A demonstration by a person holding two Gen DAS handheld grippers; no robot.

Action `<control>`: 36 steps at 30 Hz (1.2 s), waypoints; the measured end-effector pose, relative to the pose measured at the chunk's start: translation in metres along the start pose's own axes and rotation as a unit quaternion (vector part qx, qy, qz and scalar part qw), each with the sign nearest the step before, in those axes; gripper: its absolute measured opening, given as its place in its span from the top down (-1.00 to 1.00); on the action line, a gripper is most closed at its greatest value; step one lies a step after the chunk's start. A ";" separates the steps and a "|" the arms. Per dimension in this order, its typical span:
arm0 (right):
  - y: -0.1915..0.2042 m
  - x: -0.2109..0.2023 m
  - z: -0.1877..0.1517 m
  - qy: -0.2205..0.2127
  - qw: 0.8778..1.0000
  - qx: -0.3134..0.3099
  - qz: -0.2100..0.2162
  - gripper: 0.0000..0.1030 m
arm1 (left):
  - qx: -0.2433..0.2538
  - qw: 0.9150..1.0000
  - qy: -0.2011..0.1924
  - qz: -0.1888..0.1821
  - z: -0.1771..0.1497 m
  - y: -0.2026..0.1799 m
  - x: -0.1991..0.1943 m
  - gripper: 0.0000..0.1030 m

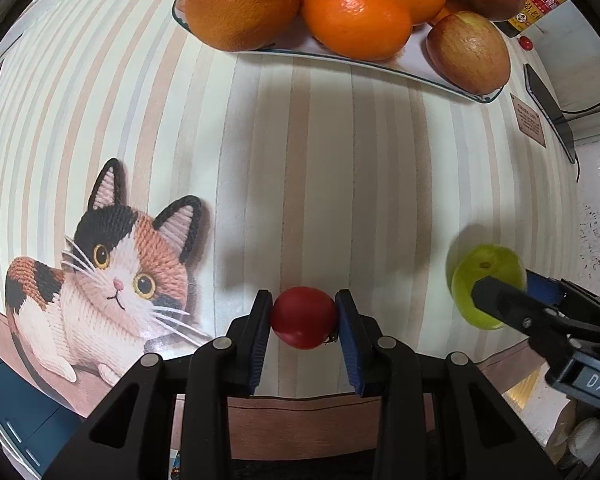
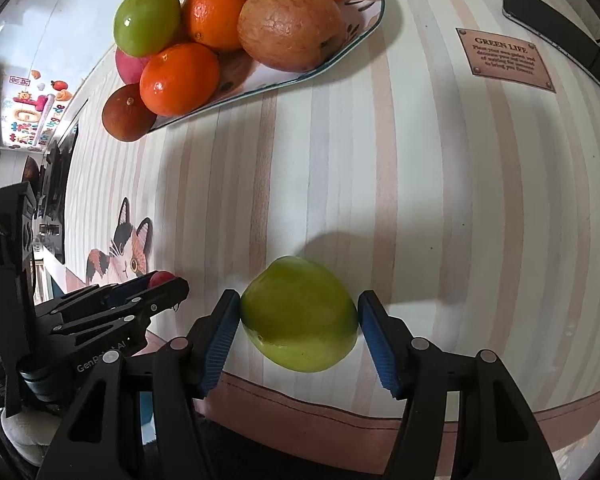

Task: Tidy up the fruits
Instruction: 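Carry the cherry tomato and lime-green apple onto the plate with both tools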

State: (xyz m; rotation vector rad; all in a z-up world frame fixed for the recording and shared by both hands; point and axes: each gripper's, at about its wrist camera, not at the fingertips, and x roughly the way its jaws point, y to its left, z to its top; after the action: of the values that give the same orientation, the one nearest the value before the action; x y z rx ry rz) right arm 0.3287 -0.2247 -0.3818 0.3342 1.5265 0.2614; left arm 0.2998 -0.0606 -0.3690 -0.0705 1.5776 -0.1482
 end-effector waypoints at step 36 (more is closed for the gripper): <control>0.030 -0.028 0.073 -0.224 0.948 0.209 0.084 -0.23 | -0.091 0.988 -0.097 -0.085 0.116 0.128 -0.113 0.42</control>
State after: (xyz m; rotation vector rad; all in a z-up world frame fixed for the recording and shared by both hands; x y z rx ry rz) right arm 0.4020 -0.2109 -0.3435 0.8069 1.0916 -0.0153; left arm 0.4238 0.0757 -0.2760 -0.3518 1.3872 -0.1264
